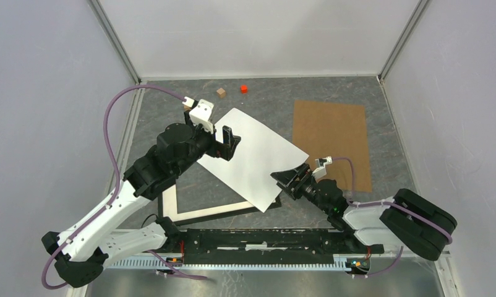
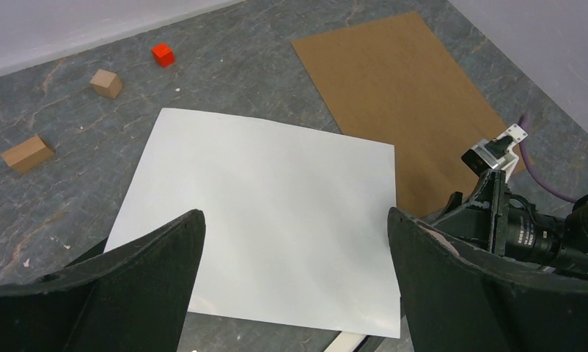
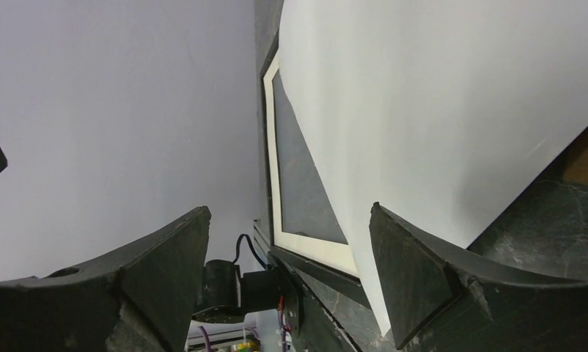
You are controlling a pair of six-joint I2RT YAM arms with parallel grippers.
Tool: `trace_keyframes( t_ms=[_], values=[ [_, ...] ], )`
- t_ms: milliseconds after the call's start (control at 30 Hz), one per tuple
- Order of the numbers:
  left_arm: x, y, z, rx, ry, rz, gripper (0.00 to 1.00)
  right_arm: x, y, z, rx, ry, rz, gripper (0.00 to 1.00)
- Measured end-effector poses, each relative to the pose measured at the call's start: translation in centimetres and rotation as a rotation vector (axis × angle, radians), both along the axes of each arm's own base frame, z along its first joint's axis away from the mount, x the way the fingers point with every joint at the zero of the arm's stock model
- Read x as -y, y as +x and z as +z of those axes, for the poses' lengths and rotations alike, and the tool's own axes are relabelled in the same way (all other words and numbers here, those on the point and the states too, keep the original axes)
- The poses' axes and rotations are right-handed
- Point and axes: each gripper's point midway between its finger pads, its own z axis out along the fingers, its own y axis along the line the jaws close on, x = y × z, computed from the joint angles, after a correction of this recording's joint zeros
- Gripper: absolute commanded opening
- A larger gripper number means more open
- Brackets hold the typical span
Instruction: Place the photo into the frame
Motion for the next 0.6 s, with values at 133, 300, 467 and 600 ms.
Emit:
trace_keyframes(
  t_ms=[133,300,467,600],
  values=[
    [0.0,0.0,0.0,0.0,0.0,-0.001,1.0,0.7,-0.3,-0.6,0.013,-0.074,0.009,0.92],
    [0.2,-0.1,-0.1,-0.003,-0.002,-0.014,1.0,2.6,-0.3,-0.9,0.044,-0.165,-0.017,0.91],
    [0.4,-0.3,-0.1,-0.005,-0.004,-0.024,1.0,3.8,-0.9,-4.7,-0.038,-0.303,0.0,0.89],
    [0.4,-0.3,-0.1,-0.005,-0.004,-0.026,1.0,3.4,-1.1,-5.6,-0.068,-0.313,0.031,0.87]
  ],
)
